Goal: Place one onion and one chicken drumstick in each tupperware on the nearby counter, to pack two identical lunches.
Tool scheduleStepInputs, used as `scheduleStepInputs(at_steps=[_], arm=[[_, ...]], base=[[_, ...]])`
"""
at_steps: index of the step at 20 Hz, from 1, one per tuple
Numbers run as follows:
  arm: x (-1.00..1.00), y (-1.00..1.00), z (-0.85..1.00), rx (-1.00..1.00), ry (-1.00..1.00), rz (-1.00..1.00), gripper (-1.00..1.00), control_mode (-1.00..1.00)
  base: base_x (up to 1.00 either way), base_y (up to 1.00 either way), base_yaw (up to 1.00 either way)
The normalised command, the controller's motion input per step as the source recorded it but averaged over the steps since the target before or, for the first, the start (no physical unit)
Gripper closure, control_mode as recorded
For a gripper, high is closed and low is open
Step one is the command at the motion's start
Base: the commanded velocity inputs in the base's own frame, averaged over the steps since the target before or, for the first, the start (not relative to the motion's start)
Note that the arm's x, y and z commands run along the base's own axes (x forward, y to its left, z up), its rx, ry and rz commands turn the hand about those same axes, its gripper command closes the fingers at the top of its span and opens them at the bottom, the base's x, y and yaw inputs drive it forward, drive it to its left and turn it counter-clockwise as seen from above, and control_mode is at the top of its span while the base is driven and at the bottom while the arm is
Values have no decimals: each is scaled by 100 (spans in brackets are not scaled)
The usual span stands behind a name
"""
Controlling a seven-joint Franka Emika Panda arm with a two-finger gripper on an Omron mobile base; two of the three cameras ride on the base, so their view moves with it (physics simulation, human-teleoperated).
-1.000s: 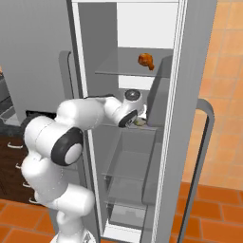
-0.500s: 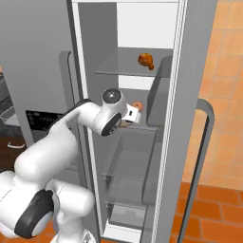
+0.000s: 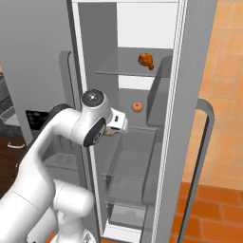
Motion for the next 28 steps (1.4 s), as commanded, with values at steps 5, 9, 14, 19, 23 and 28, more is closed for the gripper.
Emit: scheduleStepInputs(at_steps=[5,9,14,19,23,28], arm=[[-100,22,-10,0,2,0,100,-100],[-83,54,-2,-8,0,1,100,-100],[-23,34,0,-6,0,2,100,100],[0,0,0,0,0,0,100,100],[0,0,0,0,0,0,100,100],[0,0,0,0,0,0,100,100]], base=[[0,0,0],[0,0,0],[-48,44,6],[-90,83,12],[-12,100,3],[64,100,0]])
